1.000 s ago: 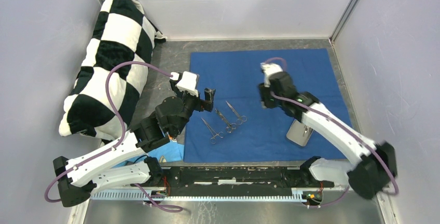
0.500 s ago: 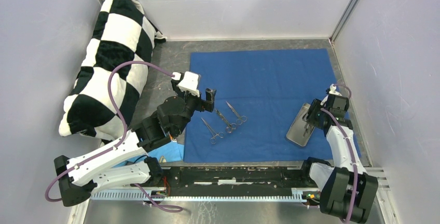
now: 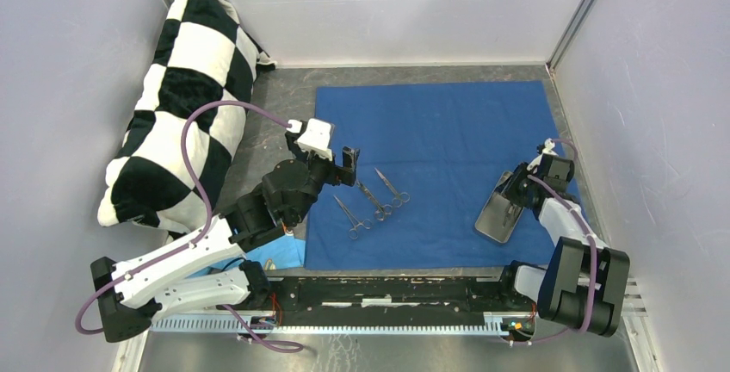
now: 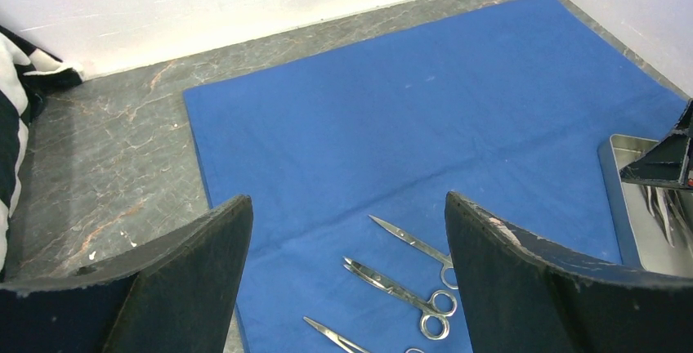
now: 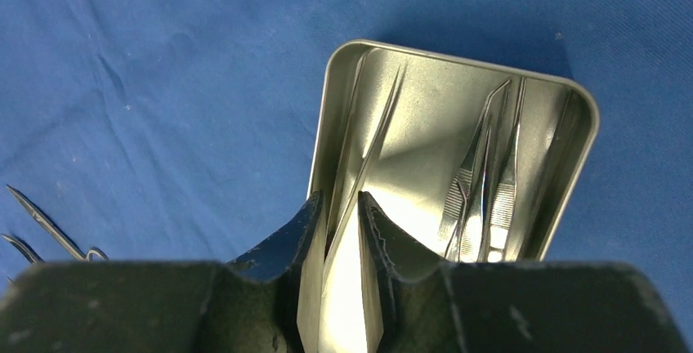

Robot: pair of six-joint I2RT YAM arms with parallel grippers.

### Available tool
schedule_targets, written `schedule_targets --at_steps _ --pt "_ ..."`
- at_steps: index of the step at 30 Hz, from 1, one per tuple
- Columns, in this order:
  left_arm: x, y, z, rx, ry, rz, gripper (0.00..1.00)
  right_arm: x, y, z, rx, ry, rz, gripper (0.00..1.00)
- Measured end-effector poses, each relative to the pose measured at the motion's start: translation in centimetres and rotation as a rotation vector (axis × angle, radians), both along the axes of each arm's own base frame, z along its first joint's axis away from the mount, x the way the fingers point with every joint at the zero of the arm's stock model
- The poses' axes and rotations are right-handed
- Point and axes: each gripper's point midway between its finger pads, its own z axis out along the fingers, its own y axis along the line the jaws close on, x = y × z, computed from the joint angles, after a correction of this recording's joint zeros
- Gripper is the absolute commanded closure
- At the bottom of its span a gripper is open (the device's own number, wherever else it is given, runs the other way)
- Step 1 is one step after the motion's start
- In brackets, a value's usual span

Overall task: Open and lay out the surgical kit
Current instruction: Pick up the medical item from the container.

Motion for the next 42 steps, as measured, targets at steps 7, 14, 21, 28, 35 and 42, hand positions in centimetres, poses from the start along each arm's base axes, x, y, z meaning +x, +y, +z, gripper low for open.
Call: schedule_targets --at_steps 7,14,21,28,35,42 --pt "0.1 -0.2 -0.3 0.007 0.005 -0.003 0.07 0.3 -0.1 -0.7 0.001 0.01 0.0 0.73" --pt "0.1 -0.3 -0.4 0.012 0.007 -0.003 0.07 0.3 -0.3 -1.8 -0.009 0.035 0.018 0.76" --pt "0.1 -0.3 -0.5 0.014 0.009 -0.003 0.08 0.1 -1.0 -1.9 -0.048 0.063 0.025 0.84" --pt "0.1 -0.4 -0.5 0.014 0.009 -0.005 0.07 -1.4 -2.1 -1.7 -0.126 0.134 0.024 0.8" --pt "0.0 -0.6 -0.5 0.013 0.011 -0.021 0.07 -2.2 -2.1 -0.3 -0.16 0.127 0.061 0.71" --pt "0.0 -0.6 -0.5 0.013 0.011 -0.022 0.07 -2.3 -1.6 -0.2 -0.145 0.124 0.09 0.64"
